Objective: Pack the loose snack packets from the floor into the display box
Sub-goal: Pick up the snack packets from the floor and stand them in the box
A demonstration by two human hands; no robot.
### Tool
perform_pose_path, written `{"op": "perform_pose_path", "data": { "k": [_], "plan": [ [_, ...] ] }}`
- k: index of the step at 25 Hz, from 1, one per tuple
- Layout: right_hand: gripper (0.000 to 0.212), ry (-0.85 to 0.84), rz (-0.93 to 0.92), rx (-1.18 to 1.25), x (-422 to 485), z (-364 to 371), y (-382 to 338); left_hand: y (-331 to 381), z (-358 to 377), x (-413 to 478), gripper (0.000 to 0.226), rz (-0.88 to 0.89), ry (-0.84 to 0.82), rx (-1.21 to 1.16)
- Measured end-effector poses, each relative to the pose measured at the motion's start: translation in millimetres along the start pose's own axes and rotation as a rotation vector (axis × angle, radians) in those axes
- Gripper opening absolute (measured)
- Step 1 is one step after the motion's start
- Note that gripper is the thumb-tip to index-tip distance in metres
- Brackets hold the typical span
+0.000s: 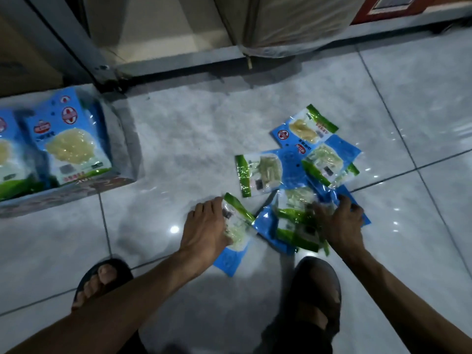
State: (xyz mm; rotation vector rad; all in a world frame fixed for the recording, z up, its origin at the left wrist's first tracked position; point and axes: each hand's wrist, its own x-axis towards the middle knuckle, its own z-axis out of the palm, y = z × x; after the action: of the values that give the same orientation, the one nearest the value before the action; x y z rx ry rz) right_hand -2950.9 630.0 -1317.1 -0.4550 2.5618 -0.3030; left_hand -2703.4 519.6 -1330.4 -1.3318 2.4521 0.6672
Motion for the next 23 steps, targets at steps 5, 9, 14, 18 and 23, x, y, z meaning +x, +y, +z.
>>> {"op": "perform_pose_path", "data": {
  "k": [5,9,14,18,23],
  "plan": [
    [0.095,0.091,0.350,0.243,18.3,-7.3,10.9,-5.9,9.2,5.4,0.084,-0.027,0.070,-0.133],
    [0.114,0.193,0.471,0.448,16.8,-11.2,16.9,-0.5,8.9,0.8,0.082,-0.022,0.063,-0.281],
    [0.063,0.211,0.441,0.793,11.2,-3.1,33.9,-8.1,-2.7,1.1,0.069,-0.146,-0.015,-0.660],
    [0.016,0.217,0.428,0.795,8.3,-6.3,34.5,-18.0,-35.2,3.4,0.073,-0.086,0.005,-0.735],
    [0.011,0.324,-0.135,0.602,-29.3,-34.8,0.0,-23.0,-78.7,13.7,0.048,0.019,0.077,-0.677]
  ]
}}
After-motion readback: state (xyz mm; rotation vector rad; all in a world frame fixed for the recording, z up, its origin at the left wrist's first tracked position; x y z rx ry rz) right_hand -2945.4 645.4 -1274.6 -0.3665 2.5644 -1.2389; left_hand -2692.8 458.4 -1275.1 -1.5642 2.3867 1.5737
